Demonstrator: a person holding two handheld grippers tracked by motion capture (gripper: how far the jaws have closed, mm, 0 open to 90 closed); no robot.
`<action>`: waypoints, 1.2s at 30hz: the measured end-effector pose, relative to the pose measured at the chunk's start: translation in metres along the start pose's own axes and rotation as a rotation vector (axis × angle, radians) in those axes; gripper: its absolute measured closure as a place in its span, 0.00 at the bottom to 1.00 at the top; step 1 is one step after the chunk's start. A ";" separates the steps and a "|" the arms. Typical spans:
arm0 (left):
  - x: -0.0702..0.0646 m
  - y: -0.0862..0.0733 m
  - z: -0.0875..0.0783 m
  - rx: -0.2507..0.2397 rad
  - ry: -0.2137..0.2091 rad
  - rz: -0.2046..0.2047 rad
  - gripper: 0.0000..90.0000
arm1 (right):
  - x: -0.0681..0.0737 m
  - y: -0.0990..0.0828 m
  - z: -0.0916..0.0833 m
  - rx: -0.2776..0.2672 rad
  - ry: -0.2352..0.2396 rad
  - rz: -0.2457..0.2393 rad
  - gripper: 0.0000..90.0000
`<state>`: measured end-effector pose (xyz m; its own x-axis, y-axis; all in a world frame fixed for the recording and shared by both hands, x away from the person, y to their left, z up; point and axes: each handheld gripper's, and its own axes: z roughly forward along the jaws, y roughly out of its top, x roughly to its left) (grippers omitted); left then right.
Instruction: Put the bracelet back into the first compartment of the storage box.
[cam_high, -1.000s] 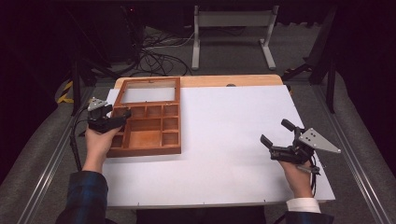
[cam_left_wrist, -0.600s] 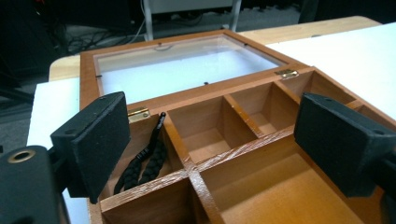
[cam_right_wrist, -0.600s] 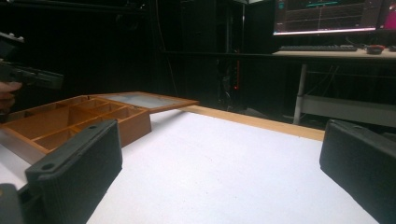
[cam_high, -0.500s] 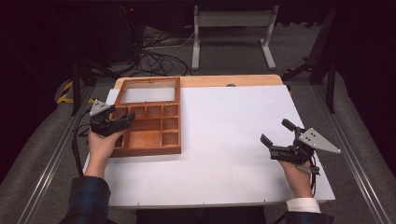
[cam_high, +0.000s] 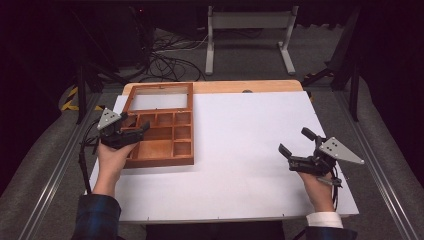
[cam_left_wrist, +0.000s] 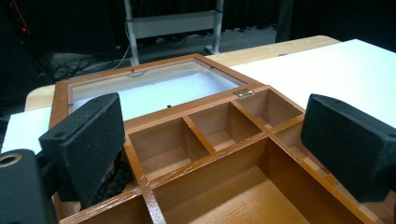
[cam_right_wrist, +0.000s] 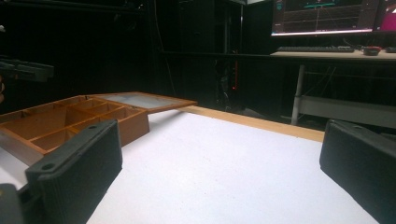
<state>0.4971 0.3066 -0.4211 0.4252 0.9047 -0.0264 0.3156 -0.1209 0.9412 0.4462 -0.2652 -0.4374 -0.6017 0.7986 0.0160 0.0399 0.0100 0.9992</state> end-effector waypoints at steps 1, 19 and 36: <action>-0.001 0.000 -0.001 -0.005 -0.004 -0.001 0.07 | 0.000 0.000 0.000 0.000 0.002 0.003 0.00; -0.021 0.000 -0.015 -0.094 -0.055 0.011 0.06 | -0.002 0.000 -0.001 -0.011 -0.004 0.004 0.00; -0.038 -0.008 -0.022 -0.131 -0.105 0.013 0.05 | -0.002 -0.001 -0.001 -0.015 -0.008 0.002 0.00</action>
<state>0.4590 0.2819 -0.4205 0.5171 0.8548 -0.0429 0.1995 -0.0716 0.9773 0.4469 -0.2676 -0.4383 -0.5949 0.8036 0.0181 0.0297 -0.0006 0.9996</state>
